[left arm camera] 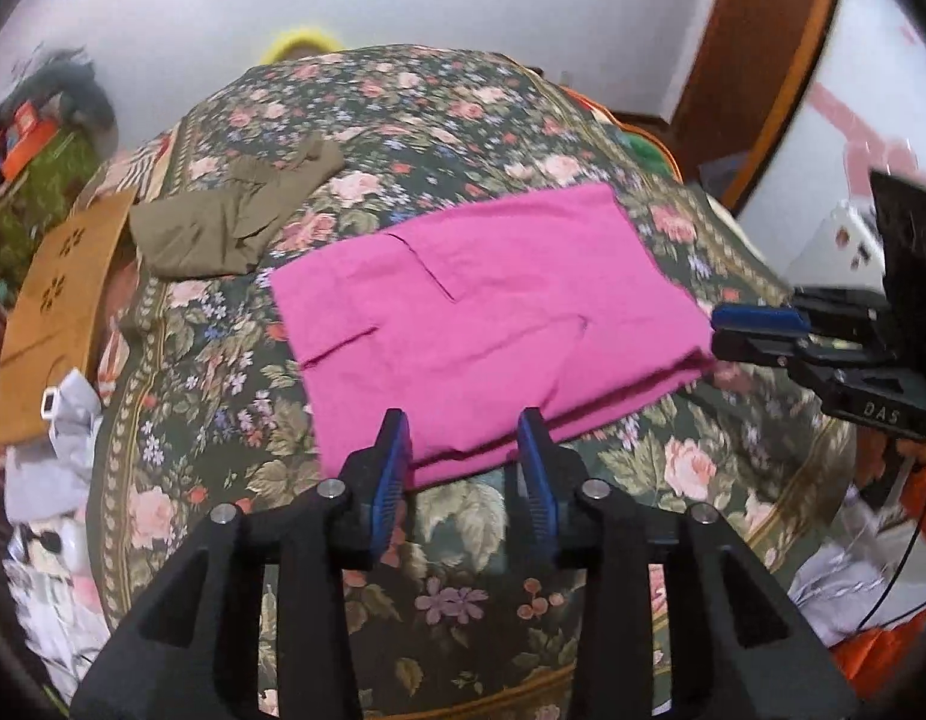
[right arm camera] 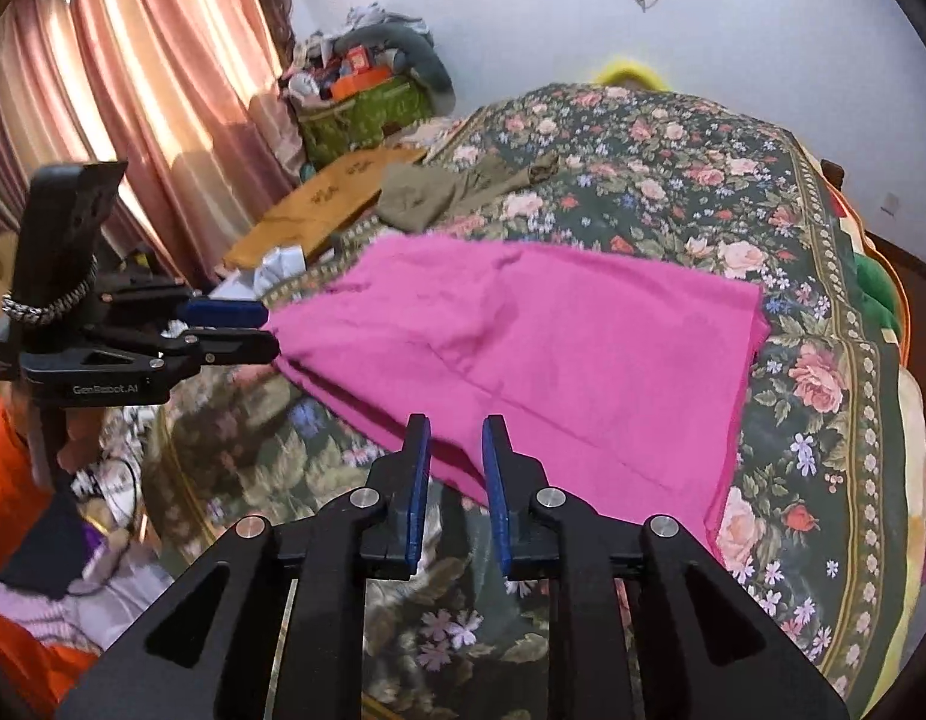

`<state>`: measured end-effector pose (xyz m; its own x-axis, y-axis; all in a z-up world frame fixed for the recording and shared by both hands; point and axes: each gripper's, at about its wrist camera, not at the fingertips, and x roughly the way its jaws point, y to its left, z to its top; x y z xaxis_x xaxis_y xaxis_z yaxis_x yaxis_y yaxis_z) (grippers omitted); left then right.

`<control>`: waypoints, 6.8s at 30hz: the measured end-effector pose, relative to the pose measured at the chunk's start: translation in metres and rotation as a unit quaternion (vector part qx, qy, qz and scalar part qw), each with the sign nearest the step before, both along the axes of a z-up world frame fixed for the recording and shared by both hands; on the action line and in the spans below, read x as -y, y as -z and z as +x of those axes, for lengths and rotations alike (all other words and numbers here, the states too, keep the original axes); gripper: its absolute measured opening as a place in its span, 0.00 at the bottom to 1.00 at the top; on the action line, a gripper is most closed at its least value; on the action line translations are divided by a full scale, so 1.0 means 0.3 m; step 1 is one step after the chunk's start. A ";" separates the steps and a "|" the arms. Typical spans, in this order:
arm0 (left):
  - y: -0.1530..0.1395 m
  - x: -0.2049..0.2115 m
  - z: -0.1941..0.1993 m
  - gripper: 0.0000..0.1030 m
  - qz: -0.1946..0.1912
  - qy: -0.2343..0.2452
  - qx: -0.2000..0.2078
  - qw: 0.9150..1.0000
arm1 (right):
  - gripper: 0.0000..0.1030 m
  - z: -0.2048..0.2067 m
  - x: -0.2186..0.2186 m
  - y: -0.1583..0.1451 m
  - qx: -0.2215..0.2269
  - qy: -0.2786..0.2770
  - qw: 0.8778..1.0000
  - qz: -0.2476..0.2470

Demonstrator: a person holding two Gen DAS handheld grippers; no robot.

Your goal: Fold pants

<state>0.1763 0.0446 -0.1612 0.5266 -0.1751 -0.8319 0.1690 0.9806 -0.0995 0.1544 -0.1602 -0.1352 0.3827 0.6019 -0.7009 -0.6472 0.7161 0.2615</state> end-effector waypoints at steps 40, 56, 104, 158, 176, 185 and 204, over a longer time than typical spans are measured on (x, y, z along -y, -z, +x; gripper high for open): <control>0.139 -0.114 0.080 0.72 0.018 -0.077 -0.030 0.996 | 0.45 0.101 0.251 0.192 -0.113 0.119 0.984 -0.066; 0.038 -0.247 0.328 0.78 0.014 -0.129 -0.012 0.991 | 0.48 0.349 0.261 0.048 -0.044 0.147 0.987 -0.048; 0.159 -0.243 0.530 0.79 0.088 -0.140 -0.005 0.986 | 0.36 0.613 0.074 0.072 0.036 0.115 0.984 -0.135; 0.052 -0.172 0.104 0.90 0.065 -0.150 -0.014 0.986 | 0.88 0.182 0.065 0.069 -0.044 0.049 0.993 -0.095; 0.125 -0.080 -0.128 0.90 -0.077 -0.168 -0.080 0.979 | 0.88 0.080 -0.082 0.138 -0.017 -0.008 0.995 -0.102; 0.141 -0.028 -0.098 0.90 -0.191 -0.157 -0.086 0.965 | 0.88 0.073 -0.077 0.146 -0.029 -0.001 0.996 -0.086; 0.082 -0.105 0.035 0.25 -0.082 -0.228 -0.001 0.970 | 0.88 0.066 -0.032 0.137 -0.050 0.008 0.997 -0.053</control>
